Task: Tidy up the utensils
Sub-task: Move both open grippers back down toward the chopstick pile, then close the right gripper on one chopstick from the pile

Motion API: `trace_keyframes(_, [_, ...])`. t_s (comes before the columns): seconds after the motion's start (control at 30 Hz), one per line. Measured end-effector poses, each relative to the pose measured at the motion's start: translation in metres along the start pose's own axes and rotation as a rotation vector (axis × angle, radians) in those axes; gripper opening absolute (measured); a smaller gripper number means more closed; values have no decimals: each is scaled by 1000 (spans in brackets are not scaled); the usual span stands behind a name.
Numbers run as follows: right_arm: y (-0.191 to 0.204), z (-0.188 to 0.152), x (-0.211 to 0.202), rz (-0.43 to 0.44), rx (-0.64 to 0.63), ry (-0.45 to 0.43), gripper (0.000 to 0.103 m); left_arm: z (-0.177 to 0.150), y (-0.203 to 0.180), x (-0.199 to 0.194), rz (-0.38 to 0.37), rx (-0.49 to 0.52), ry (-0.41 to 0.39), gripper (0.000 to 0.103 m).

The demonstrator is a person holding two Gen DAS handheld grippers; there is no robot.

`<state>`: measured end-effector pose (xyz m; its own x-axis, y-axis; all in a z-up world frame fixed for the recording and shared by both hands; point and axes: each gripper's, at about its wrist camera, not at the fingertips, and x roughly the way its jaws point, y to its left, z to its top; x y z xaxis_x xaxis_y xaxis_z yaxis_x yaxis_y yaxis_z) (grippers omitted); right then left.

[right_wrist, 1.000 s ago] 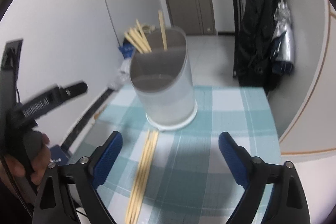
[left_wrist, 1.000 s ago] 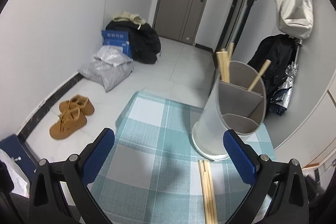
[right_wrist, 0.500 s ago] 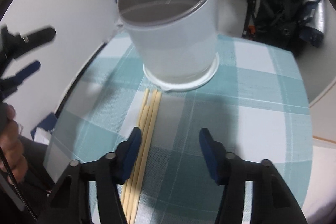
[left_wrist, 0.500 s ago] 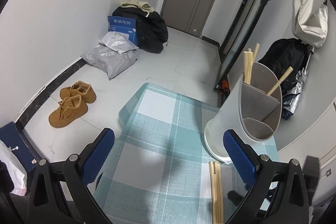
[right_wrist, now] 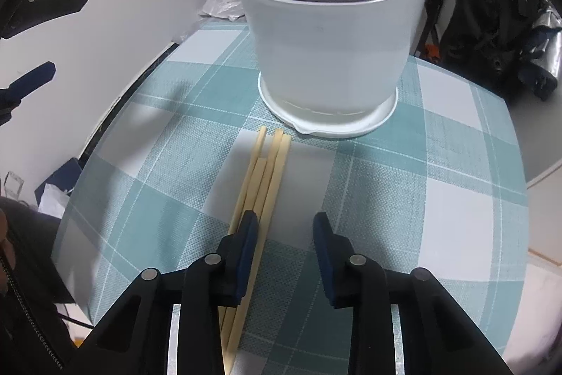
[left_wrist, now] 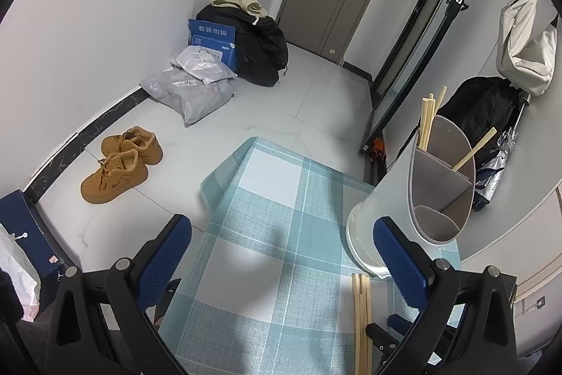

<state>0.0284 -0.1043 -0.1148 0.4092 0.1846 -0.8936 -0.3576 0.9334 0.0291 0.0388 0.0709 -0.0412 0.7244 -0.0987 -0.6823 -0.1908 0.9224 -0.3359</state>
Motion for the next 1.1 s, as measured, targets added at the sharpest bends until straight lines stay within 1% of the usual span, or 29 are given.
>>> trace_keyframes(0.03, [1, 0, 0, -9, -5, 1, 16, 1, 1, 1, 2, -1, -1, 102])
trace_keyframes(0.07, [2, 0, 1, -22, -12, 8, 14, 1, 1, 1, 3, -1, 0, 102])
trace_keyframes(0.13, [4, -1, 1, -40, -18, 21, 14, 2, 3, 1, 4, -6, 1, 102])
trace_keyframes(0.27, [3, -2, 0, -36, -11, 25, 15, 3, 5, 1, 5, -15, 5, 102])
trace_keyframes(0.37, [9, 5, 1, -29, -32, 30, 14, 4, 7, 1, 6, -21, 5, 102])
trace_keyframes(0.43, [12, 9, 3, -9, -60, 45, 6, 4, 8, 2, 10, -23, 7, 102])
trace_keyframes(0.47, [12, 10, 3, 9, -63, 57, 5, 4, 8, 3, 8, -25, 11, 102])
trace_keyframes(0.53, [7, 9, 1, 43, -47, 88, 5, 3, 10, 3, 5, -29, 16, 102])
trace_keyframes(0.73, [-5, -10, -17, 50, -59, 126, 5, 4, 12, 3, -3, -49, 26, 102])
trace_keyframes(0.8, [-7, -14, -17, 65, -52, 144, 5, 3, 12, 4, -3, -50, 30, 102])
trace_keyframes(0.83, [-8, -15, -18, 66, -54, 147, 7, 3, 12, 5, -2, -49, 33, 102])
trace_keyframes(0.9, [-6, -14, -15, 43, -66, 156, 9, 3, 12, 5, 1, -46, 35, 102])
trace_keyframes(1.07, [-2, 2, -8, 51, -92, 154, 9, 2, 13, 9, 22, -43, 44, 102])
trace_keyframes(1.1, [2, 1, -4, 48, -94, 151, 9, 2, 14, 10, 25, -49, 49, 102])
